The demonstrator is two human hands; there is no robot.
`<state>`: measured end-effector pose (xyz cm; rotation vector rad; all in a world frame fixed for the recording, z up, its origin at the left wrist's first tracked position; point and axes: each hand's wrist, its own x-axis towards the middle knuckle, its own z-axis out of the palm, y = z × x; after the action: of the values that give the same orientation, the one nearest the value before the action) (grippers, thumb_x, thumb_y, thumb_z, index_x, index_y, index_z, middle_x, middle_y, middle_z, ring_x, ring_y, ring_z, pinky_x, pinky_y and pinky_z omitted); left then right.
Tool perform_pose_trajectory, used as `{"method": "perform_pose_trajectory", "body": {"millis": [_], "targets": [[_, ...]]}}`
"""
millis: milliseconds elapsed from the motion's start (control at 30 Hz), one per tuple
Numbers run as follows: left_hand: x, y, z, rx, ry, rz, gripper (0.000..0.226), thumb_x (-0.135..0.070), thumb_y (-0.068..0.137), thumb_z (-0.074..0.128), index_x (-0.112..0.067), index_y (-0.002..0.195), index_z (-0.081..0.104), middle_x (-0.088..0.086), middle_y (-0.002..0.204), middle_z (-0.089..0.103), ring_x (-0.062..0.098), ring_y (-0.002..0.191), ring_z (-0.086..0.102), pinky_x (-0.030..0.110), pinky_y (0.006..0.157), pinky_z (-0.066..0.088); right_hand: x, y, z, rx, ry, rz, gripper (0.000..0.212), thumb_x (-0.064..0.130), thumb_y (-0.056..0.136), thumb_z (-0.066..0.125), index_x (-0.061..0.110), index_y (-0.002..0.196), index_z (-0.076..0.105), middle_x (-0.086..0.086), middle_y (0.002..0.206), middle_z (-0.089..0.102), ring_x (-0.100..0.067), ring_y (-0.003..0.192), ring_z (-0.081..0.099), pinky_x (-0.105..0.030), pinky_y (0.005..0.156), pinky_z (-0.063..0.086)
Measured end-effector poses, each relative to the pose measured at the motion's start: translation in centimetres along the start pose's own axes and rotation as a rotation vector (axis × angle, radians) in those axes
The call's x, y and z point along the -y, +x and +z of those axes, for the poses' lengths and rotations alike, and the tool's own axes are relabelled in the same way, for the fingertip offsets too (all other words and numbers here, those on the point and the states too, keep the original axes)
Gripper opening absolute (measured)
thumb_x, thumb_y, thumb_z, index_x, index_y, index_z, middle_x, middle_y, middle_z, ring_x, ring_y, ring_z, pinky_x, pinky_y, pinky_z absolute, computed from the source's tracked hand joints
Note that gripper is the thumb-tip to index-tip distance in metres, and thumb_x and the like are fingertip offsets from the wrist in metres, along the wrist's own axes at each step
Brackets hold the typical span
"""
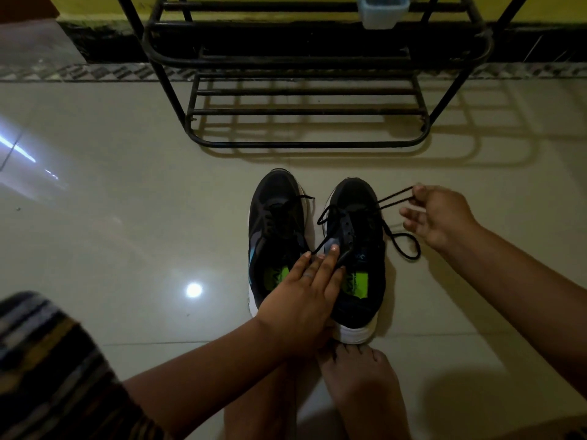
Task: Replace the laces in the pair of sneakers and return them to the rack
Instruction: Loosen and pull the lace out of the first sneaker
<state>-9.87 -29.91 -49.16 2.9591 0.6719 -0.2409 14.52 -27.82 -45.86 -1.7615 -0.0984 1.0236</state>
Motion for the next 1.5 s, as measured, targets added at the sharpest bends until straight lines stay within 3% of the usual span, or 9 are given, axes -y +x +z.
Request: {"method": "perform_pose_trajectory", "body": {"millis": [100,233,333,533,767,933,1200,1367,1500], "targets": [[-0.1,-0.1,-0.3,0.026,-0.022,-0.005,0.087,-0.055,0.092,0.039,-0.005,0.149,-0.005,0.024,0.153,-0.018,0.034,0.145,0.0,0.042,0.112,-0.014,-1.8,0.8,-0.3,-0.018,-0.227,-0.006,0.011,0.024,0.096,0.051,0.013,0.095,0.051,-0.006,0.088,0.053,-0.019,0.066,0.056,-0.031,0.056,0.04],[0.0,-0.1,-0.5,0.057,-0.036,-0.003,0.088,-0.058,0.092,0.035,-0.007,0.149,-0.008,0.022,0.152,-0.022,0.032,0.145,-0.004,0.042,0.114,-0.013,-2.1,0.1,0.1,-0.028,-0.83,-0.75,0.019,0.027,0.091,0.057,0.015,0.106,0.055,-0.002,0.109,0.049,-0.014,0.089,0.051,-0.029,0.075,0.039],[-0.1,-0.2,-0.6,0.067,-0.04,-0.004,0.087,-0.058,0.092,0.033,-0.007,0.149,-0.008,0.023,0.152,-0.023,0.032,0.145,-0.004,0.042,0.114,-0.012,-1.1,-1.0,1.4,0.119,-0.961,-0.963,0.019,0.022,0.088,0.062,0.016,0.105,0.065,-0.004,0.112,0.048,-0.015,0.098,0.047,-0.03,0.079,0.041],[-0.1,-0.2,-0.6,0.06,-0.034,0.0,0.087,-0.059,0.092,0.034,-0.006,0.149,-0.006,0.023,0.152,-0.022,0.034,0.145,-0.002,0.042,0.113,-0.012,-0.8,-1.0,3.3,0.266,-1.416,-0.942,0.013,0.025,0.085,0.062,0.018,0.095,0.067,-0.004,0.1,0.057,-0.024,0.099,0.051,-0.029,0.073,0.038],[-0.2,-0.2,-0.4,0.03,-0.027,0.0,0.086,-0.056,0.093,0.034,-0.006,0.148,-0.008,0.023,0.152,-0.022,0.034,0.145,-0.004,0.042,0.112,-0.014,-1.8,-1.1,4.0,0.236,-1.525,-0.917,0.01,0.017,0.087,0.052,0.014,0.085,0.062,-0.005,0.101,0.05,-0.024,0.1,0.047,-0.029,0.066,0.035],[-0.2,-0.3,-0.4,0.007,-0.015,0.002,0.083,-0.052,0.093,0.035,-0.004,0.148,-0.004,0.025,0.152,-0.019,0.036,0.145,0.0,0.043,0.112,-0.012,-1.8,-0.8,3.7,0.266,-1.476,-0.88,0.005,0.019,0.086,0.054,0.018,0.083,0.051,-0.003,0.099,0.045,-0.021,0.099,0.045,-0.031,0.068,0.037],[-0.2,-0.3,-0.2,0.002,-0.005,0.005,0.084,-0.053,0.093,0.036,-0.005,0.148,-0.006,0.024,0.151,-0.021,0.035,0.145,-0.002,0.043,0.111,-0.013,-1.9,-0.5,3.7,0.295,-1.504,-0.922,0.009,0.021,0.088,0.051,0.018,0.08,0.051,0.001,0.093,0.038,-0.021,0.097,0.044,-0.031,0.065,0.033],[-0.1,-0.2,0.0,0.005,0.009,0.007,0.084,-0.052,0.09,0.04,-0.003,0.148,0.003,0.025,0.15,-0.015,0.037,0.144,0.009,0.046,0.112,-0.008,-1.3,-0.3,2.5,0.158,-1.373,-1.001,0.011,0.016,0.086,0.051,0.012,0.077,0.045,-0.002,0.088,0.039,-0.02,0.084,0.042,-0.03,0.06,0.03],[0.0,-0.2,0.0,0.004,0.038,0.02,0.083,-0.051,0.087,0.046,-0.002,0.147,0.016,0.027,0.152,0.001,0.037,0.141,0.021,0.047,0.113,0.002,-0.4,1.3,0.4,0.002,-1.209,-0.818,0.013,0.017,0.086,0.052,0.006,0.079,0.05,-0.006,0.094,0.043,-0.024,0.077,0.046,-0.03,0.061,0.034]]}}
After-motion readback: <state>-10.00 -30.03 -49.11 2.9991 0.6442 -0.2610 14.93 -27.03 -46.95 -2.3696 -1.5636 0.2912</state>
